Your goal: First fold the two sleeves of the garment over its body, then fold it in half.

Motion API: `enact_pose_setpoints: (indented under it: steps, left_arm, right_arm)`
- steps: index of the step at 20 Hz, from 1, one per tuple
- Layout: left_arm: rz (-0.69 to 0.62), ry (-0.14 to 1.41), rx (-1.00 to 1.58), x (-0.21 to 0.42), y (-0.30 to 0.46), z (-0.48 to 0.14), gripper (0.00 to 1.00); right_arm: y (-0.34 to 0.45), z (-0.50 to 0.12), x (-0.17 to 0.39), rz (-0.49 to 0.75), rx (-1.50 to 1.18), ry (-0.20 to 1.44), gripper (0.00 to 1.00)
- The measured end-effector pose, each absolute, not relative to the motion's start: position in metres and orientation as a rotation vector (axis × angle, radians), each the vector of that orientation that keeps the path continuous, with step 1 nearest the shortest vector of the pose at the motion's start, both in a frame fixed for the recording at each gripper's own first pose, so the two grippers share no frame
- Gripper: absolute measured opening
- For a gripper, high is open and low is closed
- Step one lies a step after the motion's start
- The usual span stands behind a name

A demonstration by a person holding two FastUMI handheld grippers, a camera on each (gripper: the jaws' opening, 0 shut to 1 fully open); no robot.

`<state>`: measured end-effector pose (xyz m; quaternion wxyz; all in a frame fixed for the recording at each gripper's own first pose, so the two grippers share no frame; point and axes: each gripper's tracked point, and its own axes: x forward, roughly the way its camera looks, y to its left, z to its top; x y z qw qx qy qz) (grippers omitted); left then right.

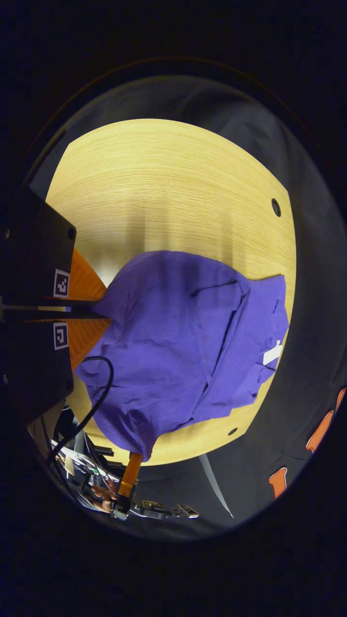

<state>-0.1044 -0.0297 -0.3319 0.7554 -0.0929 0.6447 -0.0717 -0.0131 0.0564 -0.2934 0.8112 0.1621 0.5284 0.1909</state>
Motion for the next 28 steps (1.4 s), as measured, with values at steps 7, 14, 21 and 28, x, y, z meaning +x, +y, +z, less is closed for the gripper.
enact_pose_setpoints:
  steps: [7,14,21,28]
  left_arm:
    - [-0.179,1.278,-0.167,-0.025,-0.026,-0.287,0.05]
    - [-0.195,1.163,-0.084,0.066,-0.026,-0.247,0.05]
    - [-0.161,1.094,-0.045,0.158,-0.022,-0.252,0.05]
    - [-0.064,0.975,0.094,0.244,-0.009,-0.279,0.05]
  right_arm:
    - [0.06,-0.238,0.054,0.432,0.328,0.989,0.05]
    - [0.065,-0.192,0.128,0.448,0.265,0.874,0.05]
    - [0.085,-0.191,0.221,0.43,0.245,0.841,0.05]
    - [0.094,-0.211,0.311,0.378,0.263,0.847,0.04]
